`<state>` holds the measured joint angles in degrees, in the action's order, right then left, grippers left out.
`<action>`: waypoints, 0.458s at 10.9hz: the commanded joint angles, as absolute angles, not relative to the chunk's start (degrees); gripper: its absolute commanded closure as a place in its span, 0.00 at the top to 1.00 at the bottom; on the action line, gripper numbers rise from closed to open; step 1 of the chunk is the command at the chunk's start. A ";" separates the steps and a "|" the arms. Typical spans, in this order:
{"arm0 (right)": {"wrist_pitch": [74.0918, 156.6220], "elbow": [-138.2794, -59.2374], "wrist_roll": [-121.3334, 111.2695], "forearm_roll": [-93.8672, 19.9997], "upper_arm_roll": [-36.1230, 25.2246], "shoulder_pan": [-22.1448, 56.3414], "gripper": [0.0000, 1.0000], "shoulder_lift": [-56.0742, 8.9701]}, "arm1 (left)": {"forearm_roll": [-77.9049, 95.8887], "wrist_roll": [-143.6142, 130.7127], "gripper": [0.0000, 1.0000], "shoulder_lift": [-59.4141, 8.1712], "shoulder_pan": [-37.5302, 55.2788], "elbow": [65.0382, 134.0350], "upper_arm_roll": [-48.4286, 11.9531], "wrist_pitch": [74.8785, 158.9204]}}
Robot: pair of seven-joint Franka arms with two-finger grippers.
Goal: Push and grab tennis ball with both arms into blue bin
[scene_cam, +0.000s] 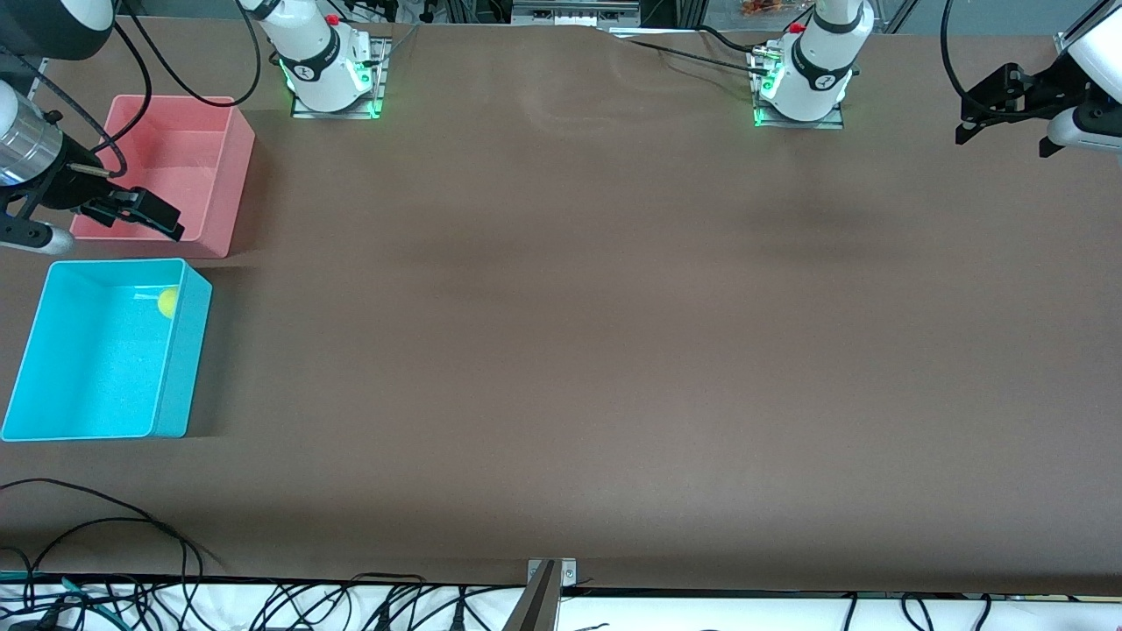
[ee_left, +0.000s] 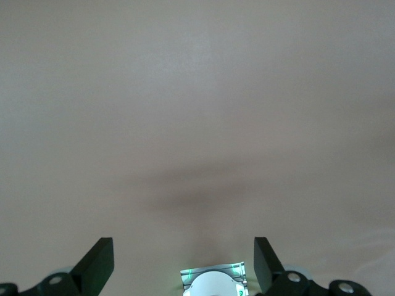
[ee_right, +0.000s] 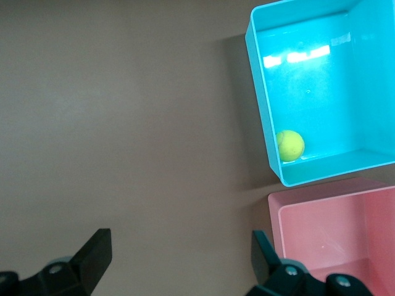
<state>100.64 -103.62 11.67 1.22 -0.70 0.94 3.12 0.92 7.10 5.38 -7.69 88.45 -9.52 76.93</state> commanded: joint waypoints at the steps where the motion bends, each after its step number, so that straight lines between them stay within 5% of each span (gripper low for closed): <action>1: 100.82 -105.38 10.56 0.70 -0.88 0.79 1.00 7.19 | -0.53 6.68 1.00 4.66 -7.21 86.84 -9.67 76.20; 5: 91.77 -98.62 1.17 0.70 -2.46 0.44 1.00 4.14 | -0.62 6.59 1.00 4.66 -7.29 86.84 -9.41 76.20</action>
<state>96.42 -102.41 7.77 1.23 -1.57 0.82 5.71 0.80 7.10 5.38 -7.60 88.45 -9.50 76.93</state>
